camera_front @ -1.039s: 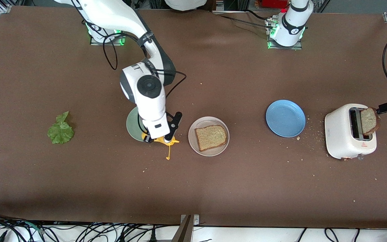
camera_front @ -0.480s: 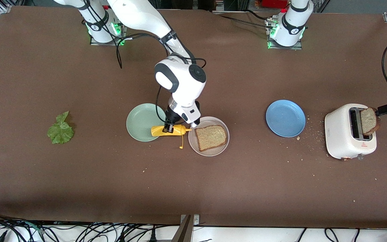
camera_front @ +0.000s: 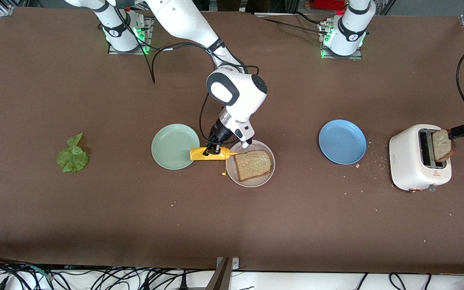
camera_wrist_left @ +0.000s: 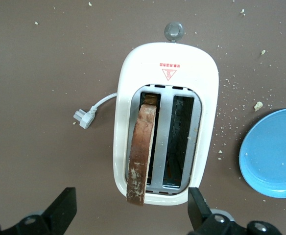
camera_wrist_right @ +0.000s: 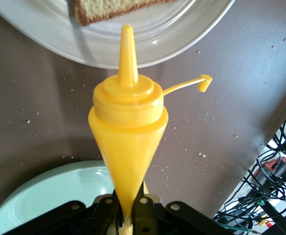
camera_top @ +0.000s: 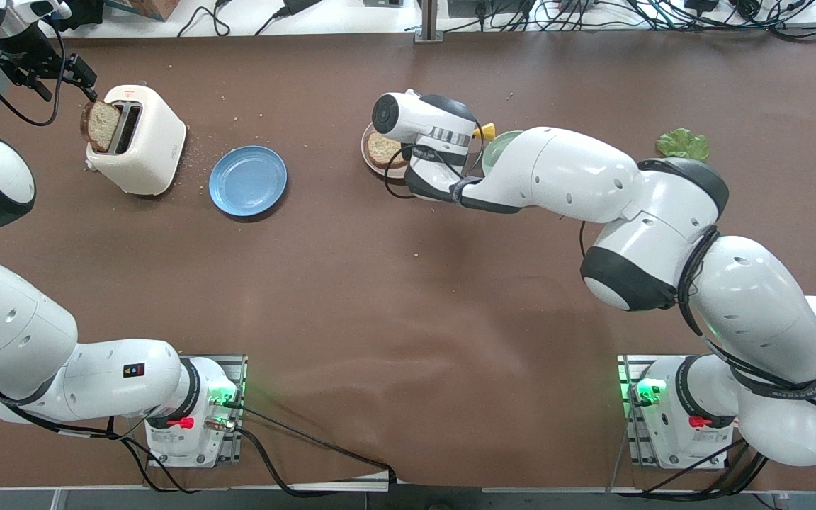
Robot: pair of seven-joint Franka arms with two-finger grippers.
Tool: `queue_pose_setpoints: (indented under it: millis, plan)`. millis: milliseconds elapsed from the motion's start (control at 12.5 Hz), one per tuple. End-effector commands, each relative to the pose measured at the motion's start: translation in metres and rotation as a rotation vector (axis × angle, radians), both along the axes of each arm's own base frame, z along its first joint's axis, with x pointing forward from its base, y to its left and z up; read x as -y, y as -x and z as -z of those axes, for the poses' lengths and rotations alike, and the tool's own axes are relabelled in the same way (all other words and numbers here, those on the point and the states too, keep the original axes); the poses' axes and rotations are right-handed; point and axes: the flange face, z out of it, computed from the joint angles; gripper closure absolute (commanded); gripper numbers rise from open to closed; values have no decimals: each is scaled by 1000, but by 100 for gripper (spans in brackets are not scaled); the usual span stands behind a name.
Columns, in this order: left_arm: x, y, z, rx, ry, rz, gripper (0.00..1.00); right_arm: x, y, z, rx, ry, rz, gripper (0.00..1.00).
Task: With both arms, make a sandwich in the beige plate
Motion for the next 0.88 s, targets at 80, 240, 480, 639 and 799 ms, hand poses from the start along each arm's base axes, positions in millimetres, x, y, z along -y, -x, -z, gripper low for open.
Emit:
queue_pose_setpoints:
  millis: [80, 240, 480, 639, 799]
  plan:
    - [2, 0, -2, 16, 29, 19, 0, -7, -3, -4, 41, 23, 0, 100]
    - [3, 0, -2, 16, 29, 21, 0, -3, -8, -9, 41, 20, 3, 100]
    - [5, -1, -2, 16, 29, 24, 0, 27, -42, -51, -12, -48, 45, 100]
    - [5, -1, -2, 16, 29, 24, 0, 62, -72, -98, -92, -160, 75, 100]
    - [5, -1, -2, 18, 28, 25, 0, 106, -101, -144, -171, -262, 74, 100]
